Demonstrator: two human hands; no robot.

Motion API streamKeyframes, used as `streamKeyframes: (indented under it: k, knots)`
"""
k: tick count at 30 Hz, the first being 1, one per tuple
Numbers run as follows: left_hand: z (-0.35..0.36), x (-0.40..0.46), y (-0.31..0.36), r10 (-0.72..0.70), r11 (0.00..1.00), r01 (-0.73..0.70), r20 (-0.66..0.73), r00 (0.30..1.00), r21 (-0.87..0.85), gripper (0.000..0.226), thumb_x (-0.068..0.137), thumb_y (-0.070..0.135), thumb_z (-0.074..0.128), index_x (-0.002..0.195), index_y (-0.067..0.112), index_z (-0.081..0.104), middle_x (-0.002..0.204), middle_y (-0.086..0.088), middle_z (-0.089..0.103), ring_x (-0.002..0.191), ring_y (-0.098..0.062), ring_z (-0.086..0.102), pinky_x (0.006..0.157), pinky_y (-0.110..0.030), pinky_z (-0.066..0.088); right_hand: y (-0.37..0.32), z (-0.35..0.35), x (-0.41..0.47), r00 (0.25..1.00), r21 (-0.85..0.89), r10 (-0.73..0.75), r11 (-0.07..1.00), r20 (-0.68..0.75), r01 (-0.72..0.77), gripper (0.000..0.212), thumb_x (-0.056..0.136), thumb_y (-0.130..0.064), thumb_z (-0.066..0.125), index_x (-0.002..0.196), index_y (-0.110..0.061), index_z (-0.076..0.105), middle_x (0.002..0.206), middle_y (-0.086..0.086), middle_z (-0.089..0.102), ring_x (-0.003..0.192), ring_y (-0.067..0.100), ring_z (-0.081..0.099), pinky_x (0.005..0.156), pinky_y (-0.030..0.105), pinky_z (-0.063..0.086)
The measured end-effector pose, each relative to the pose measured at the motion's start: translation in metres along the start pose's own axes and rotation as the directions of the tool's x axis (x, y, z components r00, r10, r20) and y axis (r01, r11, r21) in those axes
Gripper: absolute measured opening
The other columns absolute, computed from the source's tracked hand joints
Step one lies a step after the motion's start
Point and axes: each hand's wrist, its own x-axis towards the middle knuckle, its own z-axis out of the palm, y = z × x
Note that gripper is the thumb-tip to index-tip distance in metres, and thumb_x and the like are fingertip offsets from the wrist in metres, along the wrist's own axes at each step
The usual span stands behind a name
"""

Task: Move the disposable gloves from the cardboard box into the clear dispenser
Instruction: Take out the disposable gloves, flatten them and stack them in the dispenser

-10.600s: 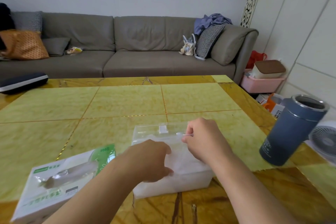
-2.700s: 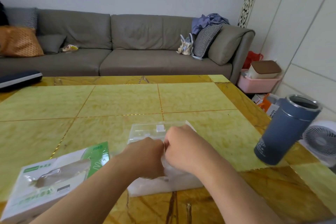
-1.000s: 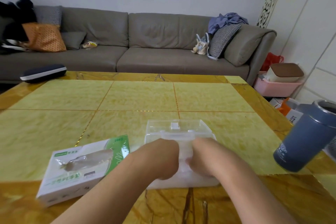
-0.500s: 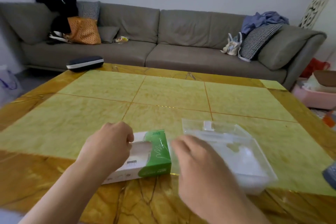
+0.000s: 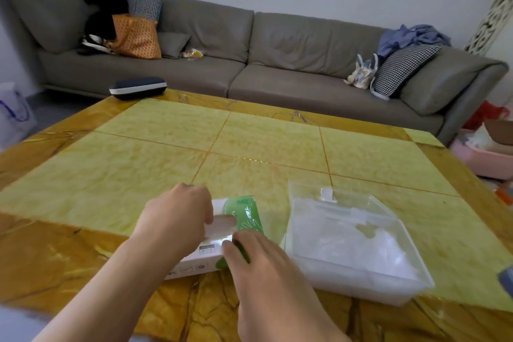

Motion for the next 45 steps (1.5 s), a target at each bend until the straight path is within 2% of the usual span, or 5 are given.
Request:
streamKeyframes:
  k: [23, 33, 36, 41, 45]
  knots:
    - [-0.022, -0.002, -0.004, -0.183, 0.687, -0.113, -0.322, 0.929, -0.718, 0.014, 0.103, 0.011, 0.057, 0.099, 0.023, 0.064, 0.075, 0.002, 0.072, 0.06, -0.007, 0.064, 0.049, -0.02, 0.046, -0.003, -0.01, -0.001, 1.0, 0.099, 0.017, 0.995, 0.023, -0.019, 0.071, 0.092, -0.01, 0.063, 0.154, -0.019, 0.029, 0.156, -0.001, 0.025, 0.148, 0.021, 0.022, 0.122, 0.036, 0.028]
    - [-0.051, -0.01, -0.002, -0.378, -0.267, -0.188, -0.077, 0.923, -0.945, 0.016, 0.1, 0.015, 0.063, 0.114, 0.012, 0.07, 0.084, -0.002, 0.072, 0.067, -0.017, 0.069, 0.062, -0.032, 0.063, -0.009, -0.021, -0.003, 0.994, 0.267, 0.107, 0.958, 0.005, -0.105, 0.069, 0.093, -0.008, 0.054, 0.155, -0.026, 0.03, 0.16, -0.013, 0.016, 0.145, 0.012, 0.029, 0.119, 0.031, 0.032]
    - [-0.049, -0.014, 0.009, -0.281, -0.363, -0.141, -0.036, 0.959, -0.921, 0.013, 0.099, 0.013, 0.063, 0.11, 0.012, 0.069, 0.086, -0.005, 0.073, 0.064, -0.018, 0.068, 0.057, -0.03, 0.062, -0.002, -0.043, -0.011, 0.969, 0.647, 0.244, 0.744, -0.029, -0.168, 0.061, 0.092, -0.015, 0.056, 0.142, -0.048, 0.042, 0.148, -0.031, 0.036, 0.124, -0.006, 0.051, 0.104, 0.017, 0.045]
    - [-0.044, -0.021, 0.022, -0.127, -0.25, -0.072, -0.041, 0.991, -0.966, 0.023, 0.098, 0.011, 0.061, 0.12, 0.009, 0.065, 0.078, -0.012, 0.074, 0.059, -0.025, 0.068, 0.057, -0.031, 0.061, 0.034, -0.071, -0.016, 0.941, 0.986, 0.338, -0.162, 0.012, 0.046, 0.055, 0.083, -0.047, 0.082, 0.12, -0.008, 0.072, 0.122, 0.012, 0.075, 0.119, 0.028, 0.069, 0.105, 0.045, 0.052]
    - [-0.041, -0.026, 0.031, -0.038, -0.049, -0.102, -0.1, 0.994, -0.994, 0.025, 0.098, 0.008, 0.061, 0.123, 0.009, 0.064, 0.068, -0.01, 0.071, 0.055, -0.026, 0.066, 0.055, -0.031, 0.058, 0.055, -0.084, -0.017, 0.837, 0.98, 0.545, -0.189, 0.05, 0.065, 0.022, 0.087, -0.024, 0.074, 0.085, -0.003, 0.079, 0.079, 0.017, 0.072, 0.063, 0.029, 0.07, 0.057, 0.032, 0.058]
